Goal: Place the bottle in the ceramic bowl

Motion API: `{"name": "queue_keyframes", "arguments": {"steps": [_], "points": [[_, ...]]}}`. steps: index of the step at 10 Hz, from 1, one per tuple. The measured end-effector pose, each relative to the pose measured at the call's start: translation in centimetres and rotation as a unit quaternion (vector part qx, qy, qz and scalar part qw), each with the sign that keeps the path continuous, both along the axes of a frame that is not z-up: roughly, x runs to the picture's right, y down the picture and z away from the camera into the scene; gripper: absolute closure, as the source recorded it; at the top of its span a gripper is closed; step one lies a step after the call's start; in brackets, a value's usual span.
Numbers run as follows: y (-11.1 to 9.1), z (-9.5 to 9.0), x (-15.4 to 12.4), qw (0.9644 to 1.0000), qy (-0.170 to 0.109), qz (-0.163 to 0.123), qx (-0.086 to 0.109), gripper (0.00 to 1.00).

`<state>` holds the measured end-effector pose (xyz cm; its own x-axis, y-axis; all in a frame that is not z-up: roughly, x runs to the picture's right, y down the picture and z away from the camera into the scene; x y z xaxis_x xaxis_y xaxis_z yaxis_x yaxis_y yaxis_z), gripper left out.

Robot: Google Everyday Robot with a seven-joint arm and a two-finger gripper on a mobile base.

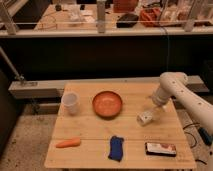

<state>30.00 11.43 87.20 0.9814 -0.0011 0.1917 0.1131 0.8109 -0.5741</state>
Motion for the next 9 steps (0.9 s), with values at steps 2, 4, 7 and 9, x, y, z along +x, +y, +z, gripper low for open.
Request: {"name": "queue_keyframes", "arguments": {"steps": [2,4,7,9], "points": [[0.0,0.2,0.6,1.0000,0.005,0.007,-0.001,0.25],[0.5,0.6,0.7,0.9999,0.010,0.011,-0.004,0.32],[0.9,1.2,0.4,0.9998,0.014,0.015,-0.004,0.48],[1.0,1.4,0.5,0.9997,0.017,0.019,-0.005,0.65]]}}
